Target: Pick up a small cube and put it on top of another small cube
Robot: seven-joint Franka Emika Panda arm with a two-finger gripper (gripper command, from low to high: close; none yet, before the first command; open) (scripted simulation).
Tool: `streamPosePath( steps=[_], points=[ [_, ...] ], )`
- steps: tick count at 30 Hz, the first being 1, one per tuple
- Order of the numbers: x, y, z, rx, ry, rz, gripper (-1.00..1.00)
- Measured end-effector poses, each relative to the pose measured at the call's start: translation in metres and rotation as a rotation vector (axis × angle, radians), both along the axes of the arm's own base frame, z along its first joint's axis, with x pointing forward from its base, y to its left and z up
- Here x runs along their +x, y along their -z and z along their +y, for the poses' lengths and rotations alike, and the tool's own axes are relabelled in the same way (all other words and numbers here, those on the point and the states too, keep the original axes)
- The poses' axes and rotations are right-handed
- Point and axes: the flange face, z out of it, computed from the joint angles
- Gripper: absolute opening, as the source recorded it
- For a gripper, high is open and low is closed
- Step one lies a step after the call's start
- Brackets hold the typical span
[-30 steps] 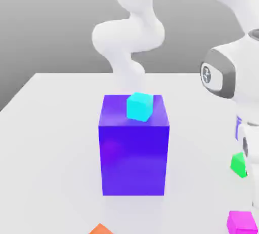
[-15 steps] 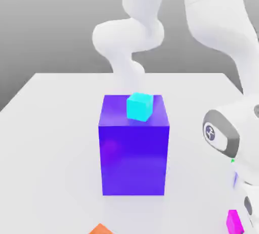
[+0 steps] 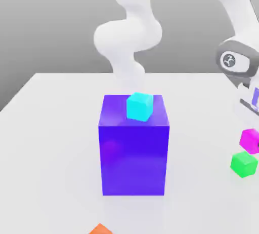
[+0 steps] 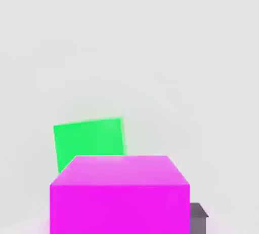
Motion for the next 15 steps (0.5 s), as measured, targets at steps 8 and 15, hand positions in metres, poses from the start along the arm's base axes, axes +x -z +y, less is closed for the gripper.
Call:
streamPosePath(
  steps=[8,15],
  points=[
    [-0.003,0.043,-0.001,-0.001,-0.003,-0.003,1.00],
    [-0.002,0.002,-0.001,0.000,-0.003,-0.004,1.00]
  ],
)
